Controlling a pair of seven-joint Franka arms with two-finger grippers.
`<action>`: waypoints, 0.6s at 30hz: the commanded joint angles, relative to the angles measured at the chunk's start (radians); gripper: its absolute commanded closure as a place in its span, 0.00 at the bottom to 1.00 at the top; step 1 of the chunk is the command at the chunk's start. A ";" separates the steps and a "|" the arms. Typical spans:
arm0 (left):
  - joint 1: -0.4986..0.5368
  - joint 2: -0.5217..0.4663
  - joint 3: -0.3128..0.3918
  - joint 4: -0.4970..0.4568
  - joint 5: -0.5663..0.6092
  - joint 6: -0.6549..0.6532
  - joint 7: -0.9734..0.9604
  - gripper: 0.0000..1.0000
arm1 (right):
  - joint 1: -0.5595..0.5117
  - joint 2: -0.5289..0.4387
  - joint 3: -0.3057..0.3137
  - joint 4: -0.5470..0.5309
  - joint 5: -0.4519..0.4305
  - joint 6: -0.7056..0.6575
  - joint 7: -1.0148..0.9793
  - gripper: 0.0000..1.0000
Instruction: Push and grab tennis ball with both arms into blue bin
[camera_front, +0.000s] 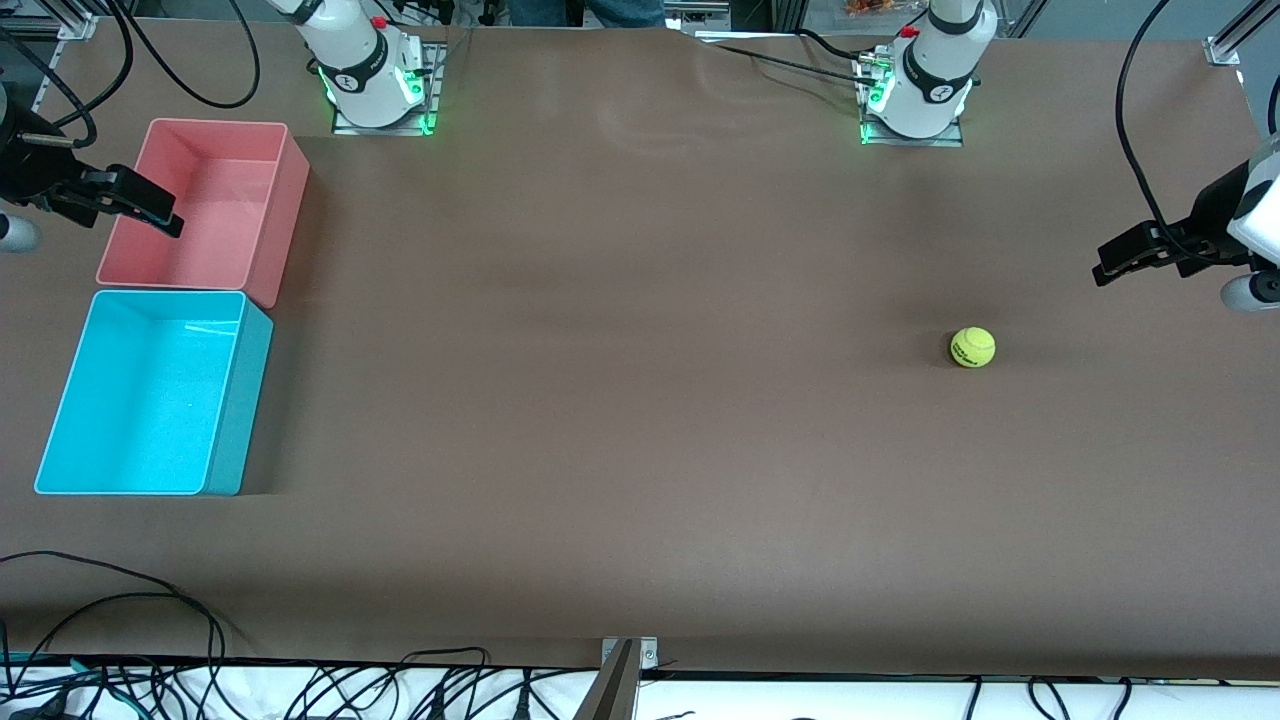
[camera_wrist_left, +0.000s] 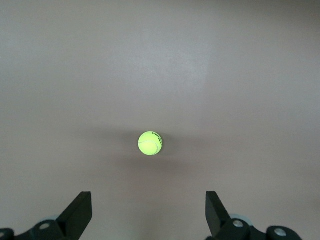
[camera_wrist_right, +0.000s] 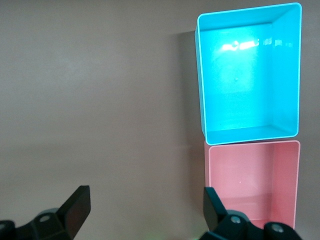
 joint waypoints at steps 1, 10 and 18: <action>0.006 -0.019 -0.003 -0.021 -0.002 0.011 -0.006 0.00 | 0.001 -0.002 -0.001 0.015 0.021 -0.020 0.005 0.00; 0.006 -0.019 -0.003 -0.021 -0.002 0.011 -0.004 0.00 | -0.001 0.004 -0.001 0.023 0.020 -0.016 -0.010 0.00; 0.006 -0.019 -0.003 -0.021 -0.002 0.011 -0.006 0.00 | -0.001 0.006 -0.002 0.024 0.020 -0.009 -0.010 0.00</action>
